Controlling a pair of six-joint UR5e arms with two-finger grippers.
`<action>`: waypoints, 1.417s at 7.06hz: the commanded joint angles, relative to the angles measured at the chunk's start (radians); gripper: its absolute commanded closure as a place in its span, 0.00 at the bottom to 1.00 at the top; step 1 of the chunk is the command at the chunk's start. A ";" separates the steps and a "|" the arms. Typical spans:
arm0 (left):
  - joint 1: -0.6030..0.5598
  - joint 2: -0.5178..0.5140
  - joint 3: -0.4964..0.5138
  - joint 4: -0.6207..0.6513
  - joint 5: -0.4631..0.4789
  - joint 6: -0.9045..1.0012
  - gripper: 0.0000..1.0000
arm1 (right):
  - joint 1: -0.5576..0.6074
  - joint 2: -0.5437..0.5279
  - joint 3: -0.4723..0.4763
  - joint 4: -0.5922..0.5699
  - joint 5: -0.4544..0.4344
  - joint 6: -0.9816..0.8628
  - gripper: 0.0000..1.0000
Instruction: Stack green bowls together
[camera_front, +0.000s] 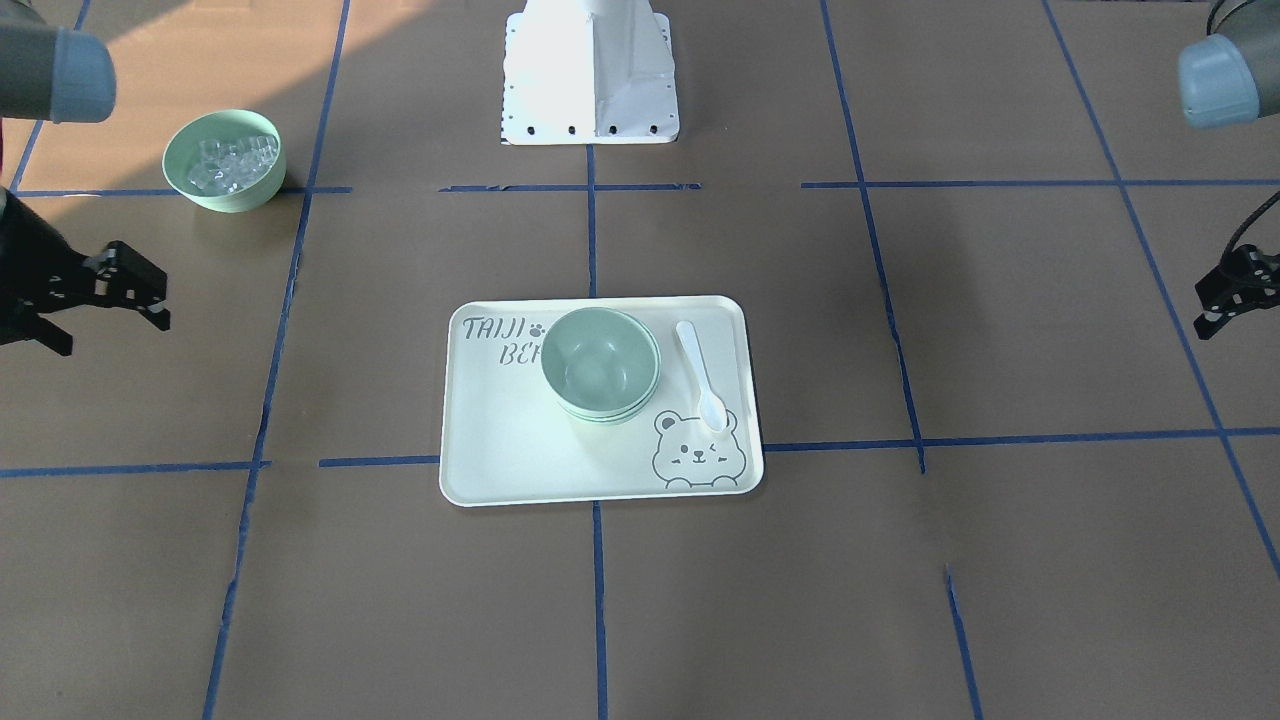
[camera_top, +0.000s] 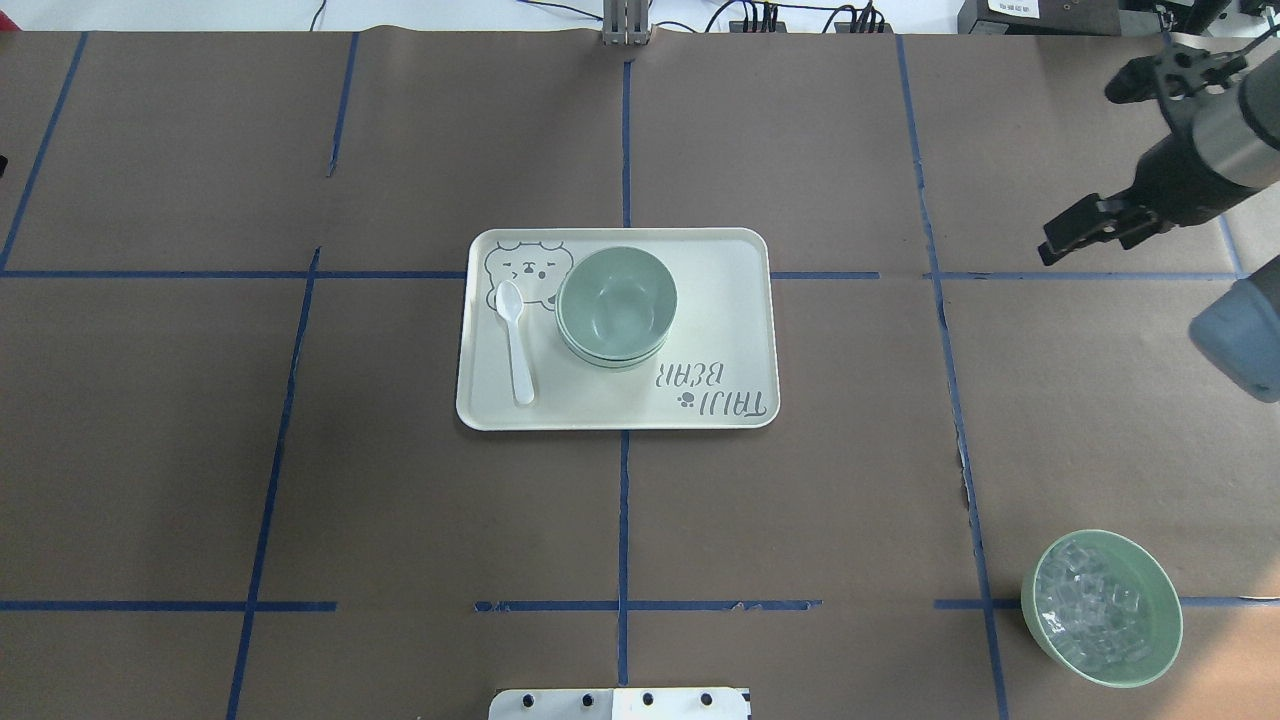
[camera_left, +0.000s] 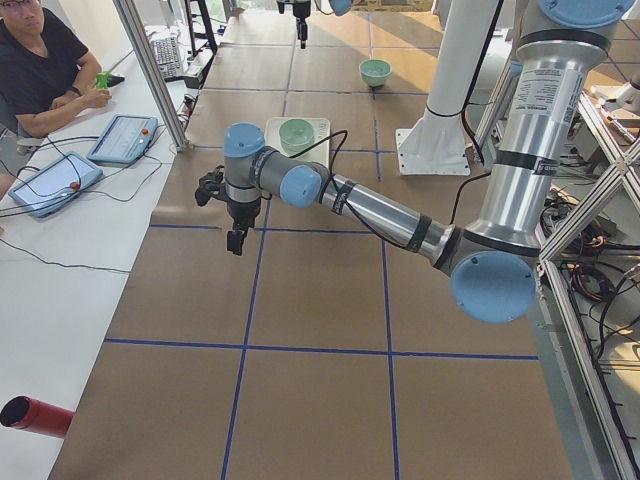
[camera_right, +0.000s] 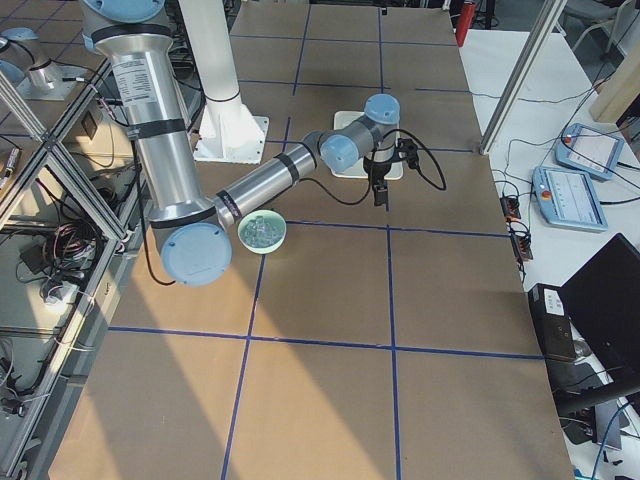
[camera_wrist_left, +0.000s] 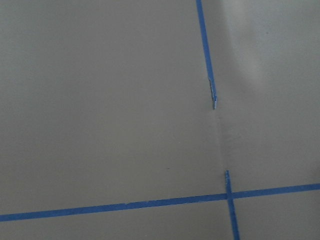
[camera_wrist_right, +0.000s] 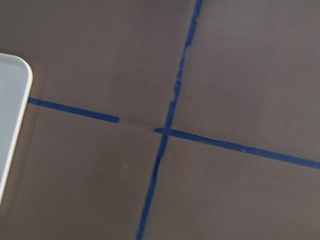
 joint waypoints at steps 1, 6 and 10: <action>-0.086 0.068 0.011 0.074 -0.026 0.185 0.00 | 0.159 -0.170 -0.053 0.007 0.050 -0.292 0.00; -0.172 0.192 0.058 0.070 -0.095 0.312 0.00 | 0.396 -0.183 -0.305 0.020 0.144 -0.618 0.00; -0.180 0.226 0.114 0.067 -0.188 0.312 0.00 | 0.401 -0.174 -0.317 0.017 0.144 -0.588 0.00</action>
